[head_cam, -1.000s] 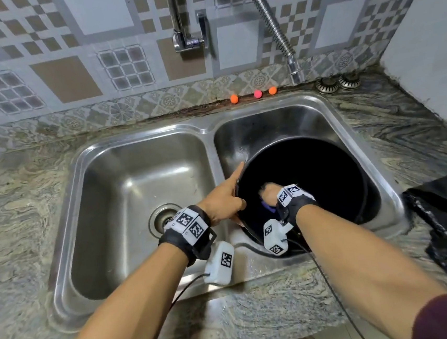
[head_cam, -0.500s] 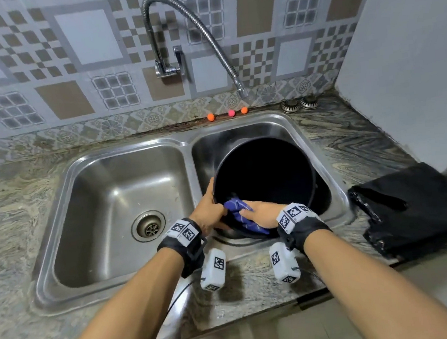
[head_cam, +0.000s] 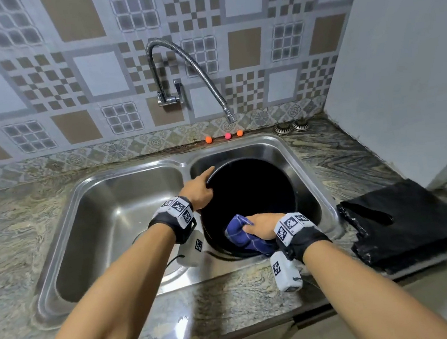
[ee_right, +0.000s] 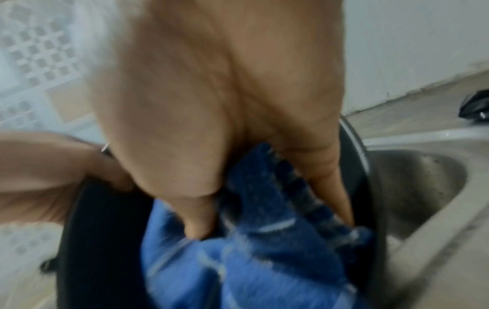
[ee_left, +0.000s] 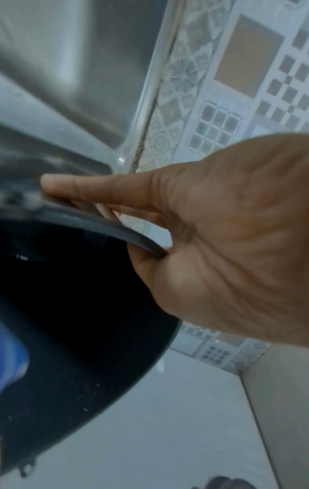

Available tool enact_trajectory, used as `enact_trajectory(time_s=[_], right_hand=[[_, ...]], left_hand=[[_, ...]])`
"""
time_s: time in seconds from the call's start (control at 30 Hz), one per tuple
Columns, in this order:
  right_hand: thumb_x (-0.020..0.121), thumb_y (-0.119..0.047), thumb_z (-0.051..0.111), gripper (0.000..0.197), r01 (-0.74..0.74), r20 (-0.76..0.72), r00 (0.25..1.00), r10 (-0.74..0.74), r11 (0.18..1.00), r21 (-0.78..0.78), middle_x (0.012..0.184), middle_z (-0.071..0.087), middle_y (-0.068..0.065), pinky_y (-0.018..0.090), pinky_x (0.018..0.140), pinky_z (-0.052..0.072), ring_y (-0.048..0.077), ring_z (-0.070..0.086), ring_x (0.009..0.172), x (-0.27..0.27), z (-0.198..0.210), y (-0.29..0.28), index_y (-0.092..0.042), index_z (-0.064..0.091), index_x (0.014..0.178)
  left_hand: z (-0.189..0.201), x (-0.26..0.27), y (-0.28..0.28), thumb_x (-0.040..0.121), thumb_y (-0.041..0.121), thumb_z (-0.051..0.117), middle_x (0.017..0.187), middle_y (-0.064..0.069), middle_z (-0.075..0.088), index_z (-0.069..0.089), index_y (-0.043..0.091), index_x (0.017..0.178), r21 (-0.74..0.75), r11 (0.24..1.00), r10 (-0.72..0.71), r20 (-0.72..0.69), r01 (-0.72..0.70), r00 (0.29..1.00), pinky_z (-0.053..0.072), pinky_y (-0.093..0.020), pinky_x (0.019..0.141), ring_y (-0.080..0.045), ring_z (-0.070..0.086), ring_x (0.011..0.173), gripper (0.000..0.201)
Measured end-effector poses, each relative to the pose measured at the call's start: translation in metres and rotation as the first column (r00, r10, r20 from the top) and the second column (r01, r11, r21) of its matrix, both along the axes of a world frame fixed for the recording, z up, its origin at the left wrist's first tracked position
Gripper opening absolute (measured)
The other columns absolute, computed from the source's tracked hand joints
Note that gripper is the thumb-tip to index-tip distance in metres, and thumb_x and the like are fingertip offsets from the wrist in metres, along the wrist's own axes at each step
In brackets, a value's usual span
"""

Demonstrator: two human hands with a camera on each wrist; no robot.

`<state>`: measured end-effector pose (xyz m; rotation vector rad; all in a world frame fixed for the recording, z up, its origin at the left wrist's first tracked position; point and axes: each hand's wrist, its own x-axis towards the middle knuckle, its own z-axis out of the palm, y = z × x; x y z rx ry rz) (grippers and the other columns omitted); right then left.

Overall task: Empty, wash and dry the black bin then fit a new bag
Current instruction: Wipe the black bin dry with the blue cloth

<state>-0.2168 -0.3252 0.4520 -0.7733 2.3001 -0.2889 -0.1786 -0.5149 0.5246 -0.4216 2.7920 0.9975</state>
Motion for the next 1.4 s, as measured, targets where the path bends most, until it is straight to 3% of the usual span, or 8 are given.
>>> enact_trajectory(time_s=[0.13, 0.3, 0.4, 0.7, 0.83, 1.0, 1.1, 1.4], right_hand=[[0.102, -0.027, 0.036, 0.038, 0.322, -0.161, 0.934, -0.320, 0.947, -0.009, 0.137, 0.052, 0.018, 0.035, 0.094, 0.043, 0.035, 0.054, 0.120, -0.036, -0.001, -0.007, -0.009, 0.047, 0.135], [0.097, -0.019, 0.046, 0.037, 0.566, -0.234, 0.799, -0.553, 0.824, -0.013, 0.134, 0.050, 0.022, 0.042, 0.099, 0.043, 0.041, 0.051, 0.123, -0.073, -0.008, -0.029, -0.013, 0.045, 0.133], [0.094, -0.018, 0.051, 0.038, 0.595, -0.247, 0.783, -0.571, 0.803, 0.028, 0.132, 0.051, 0.021, 0.045, 0.102, 0.041, 0.041, 0.050, 0.124, -0.085, -0.021, -0.041, -0.013, 0.047, 0.131], [0.097, -0.045, 0.036, 0.020, 0.353, -0.108, 0.935, -0.337, 0.915, 0.197, 0.134, 0.055, 0.008, 0.047, 0.110, 0.033, 0.032, 0.052, 0.124, -0.076, -0.088, -0.060, -0.032, 0.051, 0.097], [0.099, -0.023, 0.033, 0.042, 0.236, -0.034, 0.972, -0.233, 0.957, 0.166, 0.153, 0.033, 0.010, 0.039, 0.114, 0.026, 0.026, 0.036, 0.139, -0.062, -0.080, -0.075, -0.015, 0.045, 0.139], [0.098, -0.002, 0.037, 0.037, 0.200, 0.002, 0.980, -0.201, 0.978, 0.062, 0.137, 0.043, 0.017, 0.015, 0.088, 0.034, 0.029, 0.045, 0.126, -0.039, -0.065, -0.085, -0.004, 0.044, 0.134], [0.099, -0.012, 0.040, 0.029, 0.168, 0.044, 0.985, -0.168, 0.986, 0.012, 0.119, 0.054, 0.014, 0.026, 0.082, 0.043, 0.027, 0.056, 0.099, -0.027, -0.055, -0.081, -0.010, 0.049, 0.127], [0.102, -0.034, 0.037, 0.037, -0.018, 0.084, 0.996, 0.021, 0.999, -0.035, 0.127, 0.060, 0.010, 0.037, 0.099, 0.043, 0.028, 0.058, 0.110, 0.008, -0.022, -0.040, -0.024, 0.048, 0.136]], left_hand=[[-0.028, -0.002, -0.010, 0.074, 0.009, 0.044, 0.128, -0.010, 0.064, 0.028, 0.048, 0.148, 0.216, 0.976, 0.007, 0.020, -0.011, 1.000, 0.056, -0.040, 0.088, -0.030, 0.065, 0.106, 0.084], [-0.056, 0.016, -0.007, 0.082, -0.016, 0.037, 0.094, -0.003, 0.064, 0.045, 0.026, 0.134, 0.590, 0.799, 0.140, 0.003, -0.115, 0.990, 0.052, -0.022, 0.054, -0.018, 0.063, 0.082, 0.067], [-0.071, 0.019, -0.015, 0.082, -0.016, 0.037, 0.107, -0.005, 0.063, 0.043, 0.041, 0.127, 0.646, 0.744, 0.165, 0.067, -0.169, 0.984, 0.056, -0.032, 0.071, -0.022, 0.061, 0.100, 0.073], [-0.075, 0.009, -0.059, 0.091, 0.022, 0.060, 0.102, -0.008, 0.073, 0.061, 0.015, 0.122, 0.524, 0.822, 0.161, 0.161, -0.222, 0.974, 0.061, -0.031, 0.071, -0.017, 0.072, 0.085, 0.032], [-0.072, 0.003, -0.065, 0.089, 0.011, 0.053, 0.097, -0.012, 0.074, 0.066, 0.012, 0.106, 0.436, 0.886, 0.111, 0.123, -0.154, 0.986, 0.062, -0.041, 0.073, -0.025, 0.073, 0.084, 0.022], [-0.075, 0.012, -0.064, 0.088, -0.005, 0.045, 0.098, -0.026, 0.072, 0.065, -0.004, 0.106, 0.475, 0.859, 0.124, 0.164, -0.189, 0.979, 0.061, -0.050, 0.071, -0.039, 0.071, 0.085, 0.027], [-0.075, 0.021, -0.054, 0.086, -0.008, 0.043, 0.098, -0.030, 0.070, 0.065, -0.004, 0.105, 0.509, 0.830, 0.166, 0.167, -0.230, 0.972, 0.059, -0.056, 0.071, -0.044, 0.070, 0.085, 0.030], [-0.087, 0.047, -0.012, 0.082, -0.004, 0.052, 0.087, -0.024, 0.067, 0.061, 0.003, 0.078, 0.537, 0.748, 0.389, 0.122, -0.391, 0.913, 0.057, -0.053, 0.071, -0.032, 0.065, 0.075, 0.012]])
